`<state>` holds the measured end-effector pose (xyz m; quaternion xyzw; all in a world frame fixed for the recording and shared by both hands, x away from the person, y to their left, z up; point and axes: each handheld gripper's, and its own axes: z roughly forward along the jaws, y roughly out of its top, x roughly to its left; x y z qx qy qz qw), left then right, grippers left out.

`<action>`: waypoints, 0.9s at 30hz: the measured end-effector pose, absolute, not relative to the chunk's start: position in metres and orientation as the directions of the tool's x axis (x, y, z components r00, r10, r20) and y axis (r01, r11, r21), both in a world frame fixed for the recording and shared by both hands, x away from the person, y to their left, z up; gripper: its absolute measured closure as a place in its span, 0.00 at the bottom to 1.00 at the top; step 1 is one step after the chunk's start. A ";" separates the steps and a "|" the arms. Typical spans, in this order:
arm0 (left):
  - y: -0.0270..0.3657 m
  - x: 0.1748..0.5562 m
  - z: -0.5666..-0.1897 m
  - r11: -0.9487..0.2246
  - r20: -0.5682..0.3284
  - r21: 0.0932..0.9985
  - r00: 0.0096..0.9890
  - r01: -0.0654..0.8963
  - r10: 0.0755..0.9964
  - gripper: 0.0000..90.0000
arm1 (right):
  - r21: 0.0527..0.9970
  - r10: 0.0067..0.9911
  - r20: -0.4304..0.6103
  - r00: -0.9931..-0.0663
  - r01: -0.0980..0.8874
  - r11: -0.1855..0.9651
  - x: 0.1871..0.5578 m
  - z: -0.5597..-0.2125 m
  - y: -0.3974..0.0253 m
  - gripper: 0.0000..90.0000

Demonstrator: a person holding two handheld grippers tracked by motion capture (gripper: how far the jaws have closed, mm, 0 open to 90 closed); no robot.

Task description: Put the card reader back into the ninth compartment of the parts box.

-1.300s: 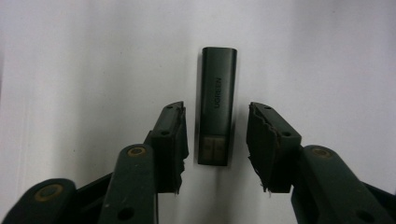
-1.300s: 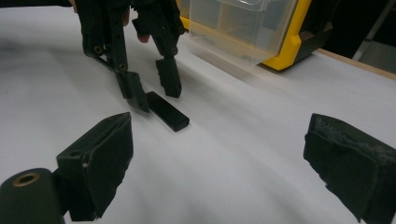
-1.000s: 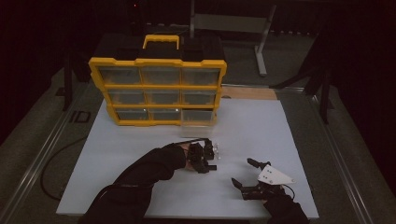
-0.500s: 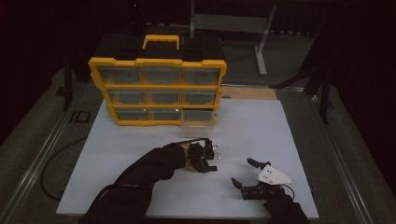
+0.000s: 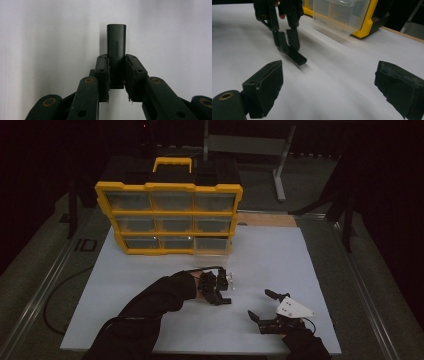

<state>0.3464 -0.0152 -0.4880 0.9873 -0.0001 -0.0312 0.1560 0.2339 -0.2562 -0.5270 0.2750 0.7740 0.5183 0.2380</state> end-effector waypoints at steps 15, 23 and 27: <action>-0.001 0.342 -0.453 -0.941 -0.052 0.339 0.999 0.003 -0.015 0.83 | 0.933 0.675 -0.077 -0.733 0.186 0.309 0.235 -0.527 -0.256 0.09; 0.006 0.345 -0.443 -0.939 -0.057 0.345 0.998 0.016 -0.004 0.83 | 0.933 0.675 -0.079 -0.734 0.185 0.310 0.235 -0.527 -0.256 0.09; 0.009 0.346 -0.439 -0.939 -0.055 0.344 0.998 0.017 -0.002 0.83 | 0.933 0.675 -0.075 -0.734 0.188 0.308 0.235 -0.527 -0.256 0.09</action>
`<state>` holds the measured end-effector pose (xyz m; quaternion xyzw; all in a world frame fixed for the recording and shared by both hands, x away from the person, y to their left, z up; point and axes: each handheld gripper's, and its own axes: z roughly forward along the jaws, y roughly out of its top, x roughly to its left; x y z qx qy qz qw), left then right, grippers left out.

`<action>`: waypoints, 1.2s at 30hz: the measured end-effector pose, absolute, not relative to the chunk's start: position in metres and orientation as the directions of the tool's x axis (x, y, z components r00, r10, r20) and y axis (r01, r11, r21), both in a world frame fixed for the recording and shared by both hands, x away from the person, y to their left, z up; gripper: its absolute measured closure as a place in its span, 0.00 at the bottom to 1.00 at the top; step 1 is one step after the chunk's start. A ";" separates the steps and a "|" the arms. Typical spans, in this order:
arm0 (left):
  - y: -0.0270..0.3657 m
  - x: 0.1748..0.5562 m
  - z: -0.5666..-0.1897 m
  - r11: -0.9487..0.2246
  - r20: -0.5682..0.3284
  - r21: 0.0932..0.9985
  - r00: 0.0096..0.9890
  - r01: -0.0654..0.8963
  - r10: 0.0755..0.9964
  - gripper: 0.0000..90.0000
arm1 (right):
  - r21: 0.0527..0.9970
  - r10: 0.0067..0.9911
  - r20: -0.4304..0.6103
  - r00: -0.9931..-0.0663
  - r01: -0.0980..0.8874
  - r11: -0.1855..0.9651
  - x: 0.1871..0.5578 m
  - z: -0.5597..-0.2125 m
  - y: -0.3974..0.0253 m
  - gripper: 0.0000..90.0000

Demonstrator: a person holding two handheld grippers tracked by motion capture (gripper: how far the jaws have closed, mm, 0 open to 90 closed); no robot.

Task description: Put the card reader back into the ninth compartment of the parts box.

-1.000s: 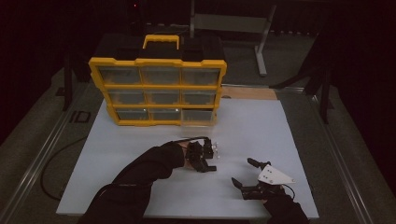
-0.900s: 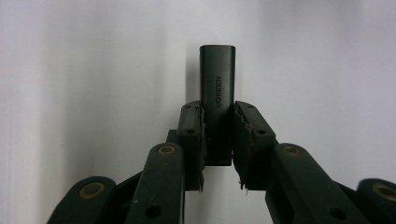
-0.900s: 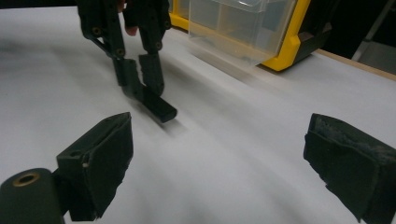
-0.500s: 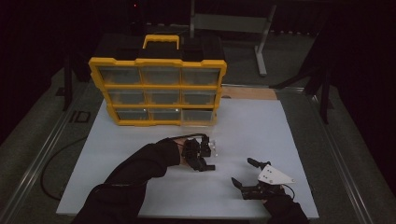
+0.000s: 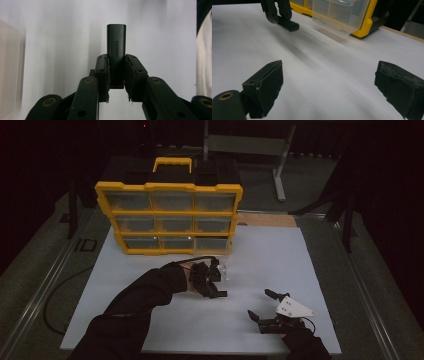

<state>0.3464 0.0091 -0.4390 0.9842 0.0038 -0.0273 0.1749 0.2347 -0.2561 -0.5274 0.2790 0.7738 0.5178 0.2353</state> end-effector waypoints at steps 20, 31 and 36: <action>0.018 0.360 -0.413 -0.919 -0.024 0.391 0.999 0.047 0.040 0.83 | 0.932 0.673 -0.079 -0.735 0.185 0.311 0.235 -0.527 -0.256 0.09; 0.019 0.365 -0.394 -0.917 0.002 0.396 0.998 0.051 0.057 0.83 | 0.933 0.673 -0.078 -0.735 0.185 0.309 0.235 -0.527 -0.256 0.09; 0.020 0.369 -0.387 -0.918 0.013 0.393 0.998 0.055 0.065 0.83 | 0.932 0.675 -0.077 -0.734 0.187 0.310 0.235 -0.527 -0.256 0.09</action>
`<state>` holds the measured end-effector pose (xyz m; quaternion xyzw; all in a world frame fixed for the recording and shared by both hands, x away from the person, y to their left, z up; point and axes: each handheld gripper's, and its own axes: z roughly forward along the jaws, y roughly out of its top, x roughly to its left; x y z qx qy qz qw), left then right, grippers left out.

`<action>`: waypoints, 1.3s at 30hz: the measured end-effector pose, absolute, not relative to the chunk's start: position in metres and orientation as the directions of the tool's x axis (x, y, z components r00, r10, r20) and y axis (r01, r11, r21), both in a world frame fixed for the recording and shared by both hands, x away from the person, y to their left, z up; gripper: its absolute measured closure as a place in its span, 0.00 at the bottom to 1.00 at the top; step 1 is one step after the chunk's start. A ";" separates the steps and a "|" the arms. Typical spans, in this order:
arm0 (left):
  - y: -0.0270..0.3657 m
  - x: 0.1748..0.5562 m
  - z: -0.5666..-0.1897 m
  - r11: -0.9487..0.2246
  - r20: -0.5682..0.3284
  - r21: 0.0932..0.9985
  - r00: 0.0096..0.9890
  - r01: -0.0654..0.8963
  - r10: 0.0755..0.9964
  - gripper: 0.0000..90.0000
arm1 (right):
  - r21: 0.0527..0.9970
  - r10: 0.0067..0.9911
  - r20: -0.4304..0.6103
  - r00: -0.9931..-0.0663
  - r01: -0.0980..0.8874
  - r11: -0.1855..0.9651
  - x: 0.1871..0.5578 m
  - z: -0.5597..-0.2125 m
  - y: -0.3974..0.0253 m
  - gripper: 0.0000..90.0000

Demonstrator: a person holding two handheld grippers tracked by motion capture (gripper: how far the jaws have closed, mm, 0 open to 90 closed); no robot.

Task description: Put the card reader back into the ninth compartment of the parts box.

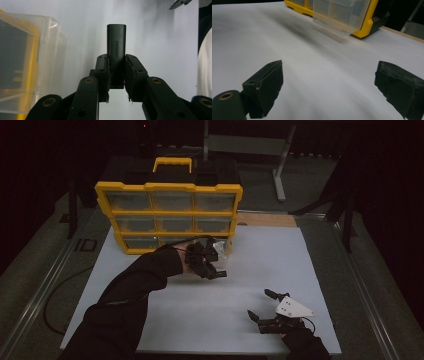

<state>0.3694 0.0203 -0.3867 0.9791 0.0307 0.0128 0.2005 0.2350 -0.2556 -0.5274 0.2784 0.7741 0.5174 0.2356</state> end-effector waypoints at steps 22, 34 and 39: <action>0.027 0.391 -0.364 -0.895 0.031 0.433 0.991 0.106 0.132 0.83 | 0.933 0.674 -0.077 -0.735 0.184 0.308 0.235 -0.527 -0.256 0.09; 0.039 0.409 -0.364 -0.877 0.047 0.449 0.976 0.170 0.213 0.83 | 0.933 0.673 -0.076 -0.736 0.187 0.309 0.235 -0.527 -0.256 0.09; 0.042 0.415 -0.367 -0.873 0.049 0.446 0.969 0.195 0.242 0.83 | 0.933 0.672 -0.078 -0.736 0.184 0.310 0.235 -0.527 -0.255 0.09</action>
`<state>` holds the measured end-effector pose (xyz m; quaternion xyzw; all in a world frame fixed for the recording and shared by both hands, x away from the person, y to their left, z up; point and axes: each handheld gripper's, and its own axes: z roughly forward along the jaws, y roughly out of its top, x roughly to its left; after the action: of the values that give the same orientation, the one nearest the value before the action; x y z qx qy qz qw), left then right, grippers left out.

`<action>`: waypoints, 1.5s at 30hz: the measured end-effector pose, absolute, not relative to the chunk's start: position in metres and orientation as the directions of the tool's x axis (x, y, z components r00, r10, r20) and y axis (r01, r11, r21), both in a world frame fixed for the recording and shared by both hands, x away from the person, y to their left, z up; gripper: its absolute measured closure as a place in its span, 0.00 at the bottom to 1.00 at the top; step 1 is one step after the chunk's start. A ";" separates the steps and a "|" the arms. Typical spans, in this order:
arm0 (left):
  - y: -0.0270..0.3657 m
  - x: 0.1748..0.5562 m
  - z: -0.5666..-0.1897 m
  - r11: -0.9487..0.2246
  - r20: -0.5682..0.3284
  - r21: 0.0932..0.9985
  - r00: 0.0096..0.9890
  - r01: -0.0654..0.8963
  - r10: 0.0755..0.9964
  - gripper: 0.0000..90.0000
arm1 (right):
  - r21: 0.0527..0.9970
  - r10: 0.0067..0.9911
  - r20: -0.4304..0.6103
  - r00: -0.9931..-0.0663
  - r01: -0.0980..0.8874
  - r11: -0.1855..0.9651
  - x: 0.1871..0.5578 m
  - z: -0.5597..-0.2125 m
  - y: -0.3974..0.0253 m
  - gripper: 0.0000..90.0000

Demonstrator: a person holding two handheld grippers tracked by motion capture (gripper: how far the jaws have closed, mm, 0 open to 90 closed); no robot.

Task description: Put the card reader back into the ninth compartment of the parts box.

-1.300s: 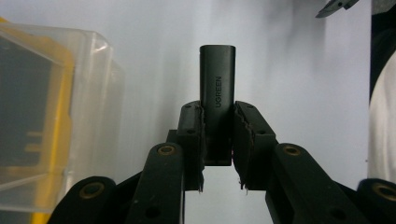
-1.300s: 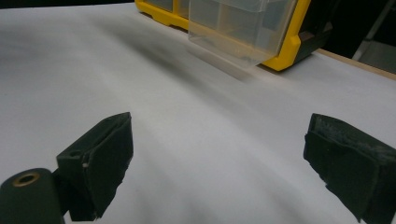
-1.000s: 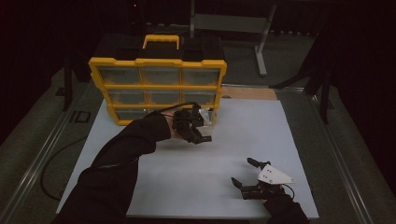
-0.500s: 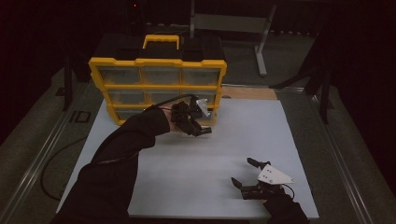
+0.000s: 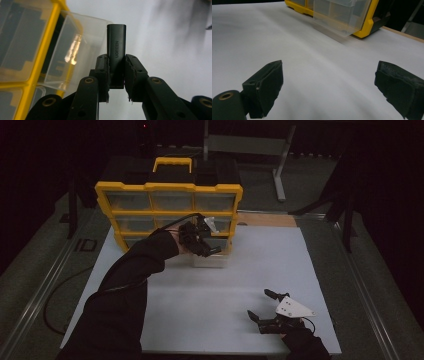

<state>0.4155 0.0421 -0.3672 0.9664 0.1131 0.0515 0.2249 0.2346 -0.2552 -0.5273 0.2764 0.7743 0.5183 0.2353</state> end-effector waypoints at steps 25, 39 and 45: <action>0.038 0.445 -0.393 -0.846 0.082 0.452 0.932 0.281 0.354 0.83 | 0.932 0.671 -0.075 -0.738 0.187 0.310 0.235 -0.528 -0.255 0.09; 0.037 0.445 -0.399 -0.825 0.086 0.485 0.923 0.290 0.375 0.72 | 0.933 0.670 -0.077 -0.739 0.185 0.310 0.235 -0.527 -0.255 0.09; 0.043 0.441 -0.388 -0.810 0.093 0.509 0.917 0.291 0.388 0.56 | 0.932 0.670 -0.078 -0.738 0.184 0.311 0.235 -0.527 -0.255 0.09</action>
<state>0.4409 0.0433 -0.3878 0.9463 0.1795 0.0967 0.2507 0.2349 -0.2552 -0.5275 0.2757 0.7751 0.5179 0.2345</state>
